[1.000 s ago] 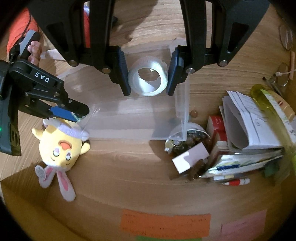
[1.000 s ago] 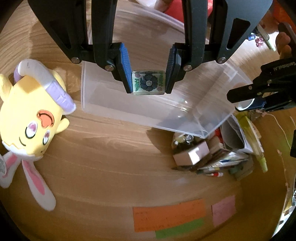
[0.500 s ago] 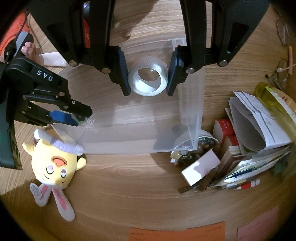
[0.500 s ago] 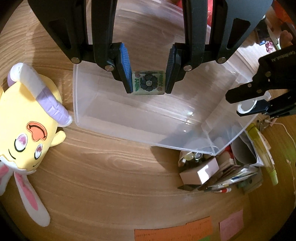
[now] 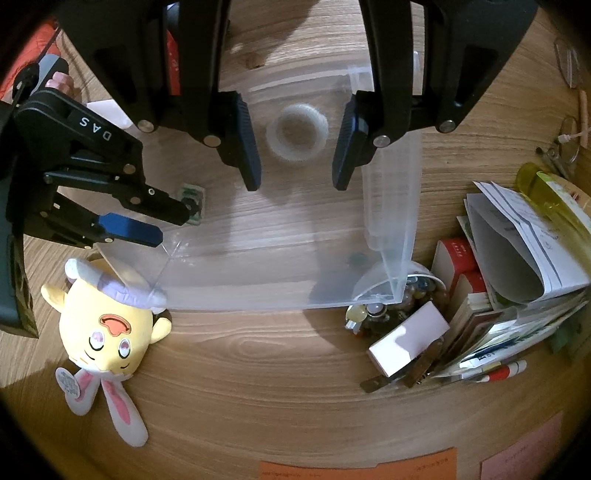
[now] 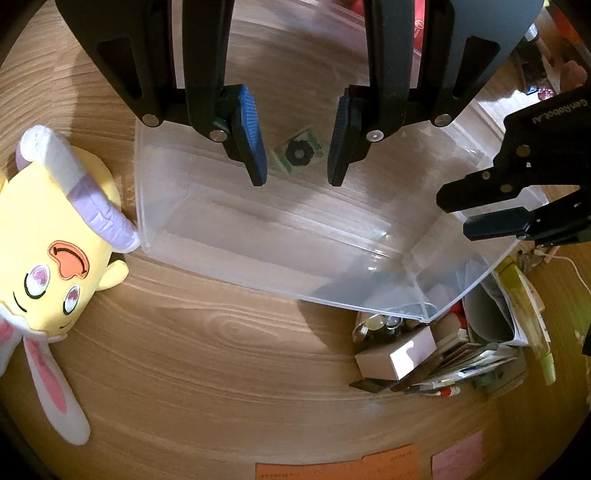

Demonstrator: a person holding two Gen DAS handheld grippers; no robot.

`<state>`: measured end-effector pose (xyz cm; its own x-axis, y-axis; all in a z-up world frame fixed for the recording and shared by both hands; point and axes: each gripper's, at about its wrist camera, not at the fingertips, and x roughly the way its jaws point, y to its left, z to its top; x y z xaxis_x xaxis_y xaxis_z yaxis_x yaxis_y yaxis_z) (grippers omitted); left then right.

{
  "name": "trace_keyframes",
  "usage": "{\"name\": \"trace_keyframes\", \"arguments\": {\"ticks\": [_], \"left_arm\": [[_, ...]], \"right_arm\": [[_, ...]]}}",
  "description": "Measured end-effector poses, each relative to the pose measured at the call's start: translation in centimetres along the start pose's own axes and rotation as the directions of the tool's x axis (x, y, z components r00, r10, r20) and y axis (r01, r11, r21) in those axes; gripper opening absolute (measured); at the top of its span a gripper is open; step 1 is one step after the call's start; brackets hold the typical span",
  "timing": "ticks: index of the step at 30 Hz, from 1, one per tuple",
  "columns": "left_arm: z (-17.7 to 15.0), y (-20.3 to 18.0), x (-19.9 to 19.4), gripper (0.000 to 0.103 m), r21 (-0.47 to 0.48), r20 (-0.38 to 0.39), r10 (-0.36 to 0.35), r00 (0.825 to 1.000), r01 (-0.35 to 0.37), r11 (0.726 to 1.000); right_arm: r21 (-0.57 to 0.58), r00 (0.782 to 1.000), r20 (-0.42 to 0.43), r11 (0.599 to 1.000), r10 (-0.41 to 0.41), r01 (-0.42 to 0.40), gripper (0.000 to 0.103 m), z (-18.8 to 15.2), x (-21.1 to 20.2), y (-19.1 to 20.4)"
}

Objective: Organize objects
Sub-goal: 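Carry the tape roll and card into the clear bin and open both tools, then withdraw both tools from the bin back toward the desk items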

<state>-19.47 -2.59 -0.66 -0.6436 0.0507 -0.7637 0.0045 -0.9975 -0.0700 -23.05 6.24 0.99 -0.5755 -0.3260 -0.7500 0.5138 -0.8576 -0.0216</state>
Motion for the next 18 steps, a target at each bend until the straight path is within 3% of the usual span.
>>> {"name": "trace_keyframes", "arguments": {"ticks": [6, 14, 18], "left_arm": [[0.0, 0.1, -1.1, 0.053, -0.004, 0.023, -0.005, 1.000, 0.005, 1.000], [0.0, 0.1, -5.1, 0.076, 0.002, 0.103, 0.016, 0.995, -0.016, 1.000], [-0.5, 0.1, -7.4, 0.087, 0.013, 0.148, 0.029, 0.989, -0.031, 0.999]], "right_arm": [[-0.001, 1.000, -0.012, 1.000, 0.005, -0.005, 0.036, 0.1, 0.0, 0.0], [0.004, 0.998, 0.058, 1.000, -0.009, 0.008, 0.067, 0.6, -2.8, 0.1], [-0.019, 0.995, 0.092, 1.000, -0.023, 0.025, 0.075, 0.3, -4.8, 0.5]]}}
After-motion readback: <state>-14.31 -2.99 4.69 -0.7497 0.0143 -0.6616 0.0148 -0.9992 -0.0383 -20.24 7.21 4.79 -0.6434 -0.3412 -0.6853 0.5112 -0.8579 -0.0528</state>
